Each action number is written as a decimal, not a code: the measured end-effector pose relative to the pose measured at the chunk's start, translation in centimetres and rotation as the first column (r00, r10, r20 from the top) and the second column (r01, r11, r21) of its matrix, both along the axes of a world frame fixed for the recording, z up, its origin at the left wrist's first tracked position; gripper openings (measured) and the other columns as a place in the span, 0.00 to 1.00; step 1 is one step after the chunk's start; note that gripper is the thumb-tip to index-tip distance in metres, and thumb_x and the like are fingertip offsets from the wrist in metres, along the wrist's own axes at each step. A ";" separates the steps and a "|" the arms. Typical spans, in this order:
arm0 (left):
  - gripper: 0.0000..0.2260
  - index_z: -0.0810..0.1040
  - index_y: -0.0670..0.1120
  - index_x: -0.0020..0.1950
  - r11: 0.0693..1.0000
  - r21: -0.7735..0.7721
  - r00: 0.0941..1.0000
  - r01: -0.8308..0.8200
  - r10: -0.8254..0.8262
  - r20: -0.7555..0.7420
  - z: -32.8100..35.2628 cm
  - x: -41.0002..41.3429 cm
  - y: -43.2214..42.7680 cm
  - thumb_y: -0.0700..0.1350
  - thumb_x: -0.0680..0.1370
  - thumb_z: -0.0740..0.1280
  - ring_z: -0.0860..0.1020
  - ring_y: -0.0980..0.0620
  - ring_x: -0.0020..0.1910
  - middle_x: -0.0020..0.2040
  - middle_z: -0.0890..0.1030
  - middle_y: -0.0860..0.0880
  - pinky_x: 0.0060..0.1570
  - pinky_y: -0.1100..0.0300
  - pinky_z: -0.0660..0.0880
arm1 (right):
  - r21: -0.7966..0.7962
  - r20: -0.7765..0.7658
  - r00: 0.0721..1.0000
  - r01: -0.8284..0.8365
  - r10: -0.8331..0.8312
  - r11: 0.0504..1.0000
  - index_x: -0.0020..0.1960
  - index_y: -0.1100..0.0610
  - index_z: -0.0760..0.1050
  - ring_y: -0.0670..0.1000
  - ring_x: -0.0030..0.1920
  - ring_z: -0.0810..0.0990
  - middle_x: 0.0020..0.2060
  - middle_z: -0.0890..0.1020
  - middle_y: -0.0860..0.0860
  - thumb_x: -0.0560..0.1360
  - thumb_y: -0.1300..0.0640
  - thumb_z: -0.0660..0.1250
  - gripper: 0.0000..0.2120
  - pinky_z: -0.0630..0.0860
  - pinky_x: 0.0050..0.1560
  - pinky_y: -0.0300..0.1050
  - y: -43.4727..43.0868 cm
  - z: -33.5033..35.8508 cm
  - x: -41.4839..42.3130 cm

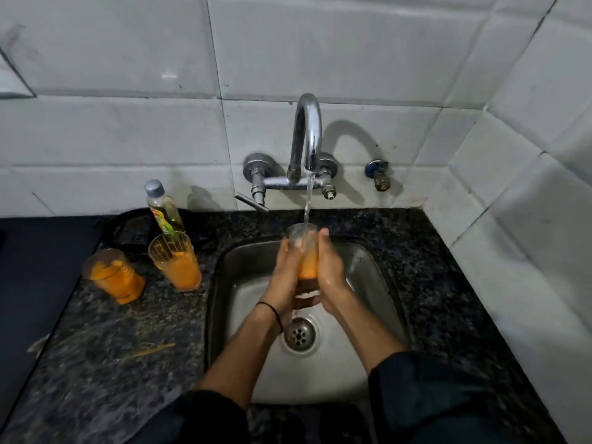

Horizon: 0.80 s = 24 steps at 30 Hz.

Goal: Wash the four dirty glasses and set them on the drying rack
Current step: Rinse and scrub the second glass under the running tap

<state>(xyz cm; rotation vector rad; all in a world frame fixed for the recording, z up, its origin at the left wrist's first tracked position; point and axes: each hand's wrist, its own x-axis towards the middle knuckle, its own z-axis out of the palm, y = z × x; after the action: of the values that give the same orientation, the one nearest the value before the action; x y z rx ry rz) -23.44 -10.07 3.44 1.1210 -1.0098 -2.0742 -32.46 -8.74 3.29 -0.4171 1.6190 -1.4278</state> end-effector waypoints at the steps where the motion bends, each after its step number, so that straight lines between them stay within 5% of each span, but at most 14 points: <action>1: 0.26 0.75 0.54 0.67 0.997 0.078 0.999 -0.015 0.013 0.033 0.6 0.0 -0.3 0.68 0.78 0.58 0.83 0.44 0.52 0.58 0.82 0.43 0.43 0.48 0.82 | -0.016 -0.004 0.999 -0.038 0.038 0.999 0.63 0.49 0.77 0.55 0.54 0.82 0.56 0.82 0.55 0.83 0.38 0.52 0.22 0.79 0.60 0.57 0.2 -0.1 -0.2; 5: 0.32 0.82 0.48 0.58 0.975 0.105 0.972 -0.195 0.178 0.157 -0.3 -1.3 -1.6 0.71 0.77 0.54 0.83 0.41 0.52 0.52 0.85 0.41 0.55 0.41 0.79 | -0.108 -0.289 0.942 -0.211 0.172 0.972 0.74 0.40 0.61 0.51 0.61 0.76 0.65 0.74 0.50 0.82 0.41 0.57 0.21 0.76 0.58 0.48 -0.2 -1.7 0.6; 8: 0.30 0.81 0.51 0.59 0.948 -0.164 0.932 -0.274 0.304 0.199 -1.8 -2.1 -0.1 0.70 0.79 0.50 0.83 0.46 0.54 0.55 0.84 0.43 0.60 0.42 0.77 | -0.098 -0.444 0.883 -0.214 0.150 0.972 0.68 0.45 0.61 0.49 0.53 0.79 0.55 0.77 0.49 0.77 0.39 0.66 0.24 0.72 0.45 0.37 -0.2 -1.5 1.2; 11: 0.23 0.70 0.61 0.72 0.929 -0.310 0.959 -0.204 0.253 0.126 -1.7 -2.5 3.1 0.67 0.80 0.51 0.79 0.51 0.62 0.65 0.79 0.53 0.63 0.44 0.76 | -0.020 -0.398 0.917 -0.046 0.034 0.999 0.58 0.52 0.68 0.50 0.43 0.80 0.44 0.79 0.48 0.79 0.37 0.63 0.20 0.71 0.37 0.41 -0.1 -0.8 -0.3; 13: 0.21 0.70 0.60 0.72 0.965 -0.200 0.977 -0.170 0.192 0.094 -1.7 -2.2 3.2 0.64 0.82 0.54 0.79 0.51 0.61 0.66 0.78 0.53 0.61 0.46 0.77 | -0.043 -0.164 0.986 -0.037 0.029 0.998 0.58 0.54 0.74 0.53 0.47 0.82 0.47 0.82 0.52 0.80 0.35 0.57 0.24 0.79 0.45 0.47 -0.1 -0.9 -1.1; 15: 0.24 0.81 0.53 0.61 0.980 0.056 0.977 -0.190 0.183 0.107 -0.5 -1.9 2.3 0.65 0.81 0.54 0.83 0.46 0.52 0.55 0.85 0.45 0.51 0.47 0.80 | -0.086 -0.081 0.992 -0.105 0.098 0.991 0.59 0.54 0.76 0.54 0.50 0.83 0.49 0.83 0.53 0.82 0.36 0.51 0.26 0.80 0.51 0.50 0.6 -1.0 -1.0; 17: 0.22 0.82 0.47 0.51 0.940 0.242 0.966 -0.240 0.208 0.154 0.6 -2.0 1.5 0.60 0.82 0.55 0.81 0.44 0.44 0.46 0.84 0.42 0.41 0.51 0.78 | -0.159 -0.201 0.969 -0.175 0.141 0.972 0.61 0.53 0.72 0.52 0.49 0.80 0.48 0.79 0.49 0.84 0.39 0.48 0.22 0.76 0.49 0.47 1.5 -1.2 -0.5; 19: 0.20 0.80 0.44 0.49 0.898 0.241 0.926 -0.367 0.328 0.188 0.9 -2.4 0.9 0.55 0.83 0.55 0.79 0.46 0.41 0.42 0.81 0.43 0.39 0.55 0.75 | -0.203 -0.408 0.898 -0.265 0.165 0.943 0.66 0.48 0.65 0.49 0.53 0.76 0.53 0.73 0.46 0.84 0.43 0.54 0.14 0.74 0.47 0.41 2.0 -1.4 0.1; 21: 0.21 0.80 0.45 0.46 0.885 0.055 0.869 -0.463 0.441 0.226 0.2 -3.1 0.9 0.54 0.84 0.53 0.79 0.47 0.41 0.43 0.82 0.42 0.41 0.55 0.75 | -0.210 -0.550 0.822 -0.307 0.148 0.928 0.67 0.44 0.63 0.45 0.54 0.75 0.56 0.72 0.46 0.80 0.45 0.65 0.19 0.72 0.46 0.35 2.1 -1.7 0.7; 24: 0.26 0.81 0.49 0.56 0.877 -0.361 0.842 -0.319 0.436 0.316 -1.3 -3.0 2.6 0.63 0.83 0.50 0.82 0.47 0.51 0.53 0.84 0.43 0.51 0.48 0.79 | -0.182 -0.480 0.875 -0.168 0.062 0.969 0.59 0.50 0.66 0.43 0.42 0.77 0.45 0.75 0.44 0.76 0.39 0.69 0.21 0.73 0.41 0.37 1.0 -1.0 0.2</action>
<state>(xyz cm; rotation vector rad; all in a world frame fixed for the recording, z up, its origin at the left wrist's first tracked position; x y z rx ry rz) -26.46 -7.44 2.14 1.4684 -1.1221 -1.3576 -32.27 -7.77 2.29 -1.0431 1.7785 -1.4920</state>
